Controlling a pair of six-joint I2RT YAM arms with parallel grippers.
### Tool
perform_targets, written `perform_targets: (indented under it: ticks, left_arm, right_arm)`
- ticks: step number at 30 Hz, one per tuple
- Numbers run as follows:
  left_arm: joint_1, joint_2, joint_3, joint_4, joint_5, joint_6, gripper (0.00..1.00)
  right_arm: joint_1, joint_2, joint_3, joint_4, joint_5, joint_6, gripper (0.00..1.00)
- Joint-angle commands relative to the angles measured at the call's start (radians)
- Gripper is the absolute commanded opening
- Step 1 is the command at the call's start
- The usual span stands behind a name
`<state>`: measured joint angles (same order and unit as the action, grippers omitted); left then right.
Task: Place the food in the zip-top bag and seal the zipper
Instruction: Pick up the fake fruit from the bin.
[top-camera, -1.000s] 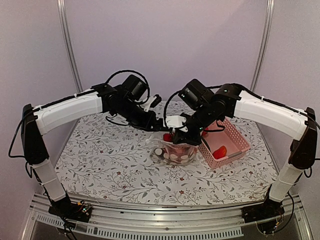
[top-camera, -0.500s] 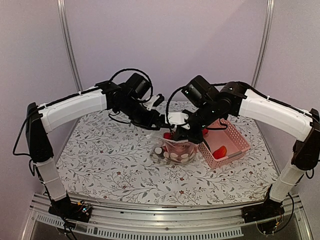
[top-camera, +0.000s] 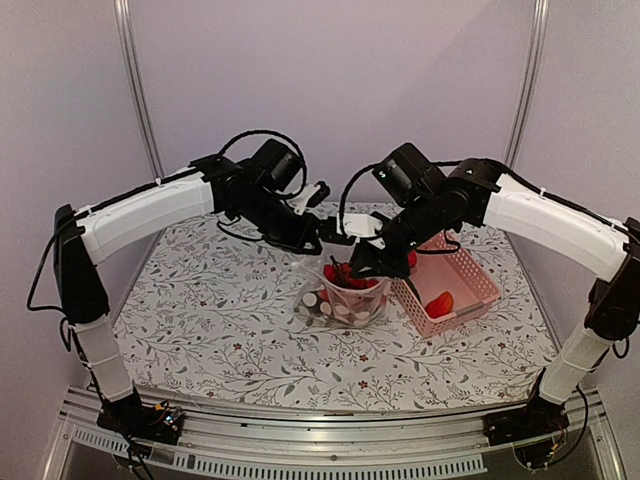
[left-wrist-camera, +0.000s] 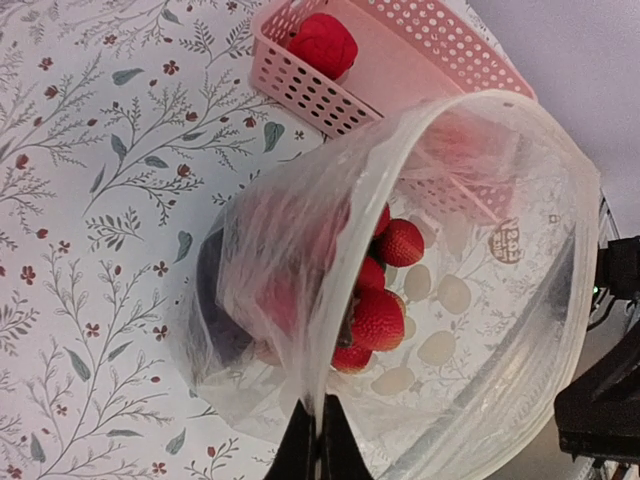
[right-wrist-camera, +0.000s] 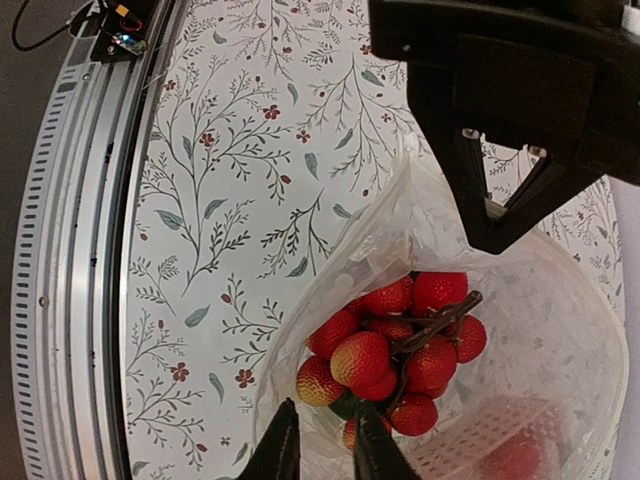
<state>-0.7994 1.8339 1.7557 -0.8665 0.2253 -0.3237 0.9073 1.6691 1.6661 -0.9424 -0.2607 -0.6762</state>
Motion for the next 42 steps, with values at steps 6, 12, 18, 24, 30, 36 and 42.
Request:
perform_targets:
  ticks: [6,12,18,24,30,36,42]
  left_arm:
    - [0.011,0.014,0.011,-0.005,-0.027,0.025,0.0]
    - [0.014,0.018,0.013,-0.005,-0.021,0.025,0.0]
    - [0.019,0.013,-0.001,0.006,-0.022,0.035,0.0]
    - [0.019,0.005,-0.014,0.022,-0.012,0.038,0.0]
    - [0.02,-0.004,-0.034,0.038,-0.009,0.046,0.0]
    - [0.02,-0.009,-0.038,0.04,0.0,0.044,0.0]
    - [0.02,-0.032,-0.049,0.047,-0.012,0.045,0.0]
  right_arm:
    - [-0.033,-0.101,0.053,-0.031,-0.028,0.01,0.44]
    - [-0.181,-0.143,0.036,-0.017,-0.101,0.03,0.48]
    - [-0.37,-0.171,-0.082,0.064,-0.2,0.074,0.49]
    - [-0.507,-0.134,-0.176,0.131,-0.205,0.129,0.49]
    - [-0.555,-0.062,-0.236,0.231,-0.093,0.182,0.63]
    - [-0.569,0.068,-0.191,0.252,-0.045,0.225,0.66]
    - [-0.574,0.223,-0.109,0.252,-0.027,0.259,0.67]
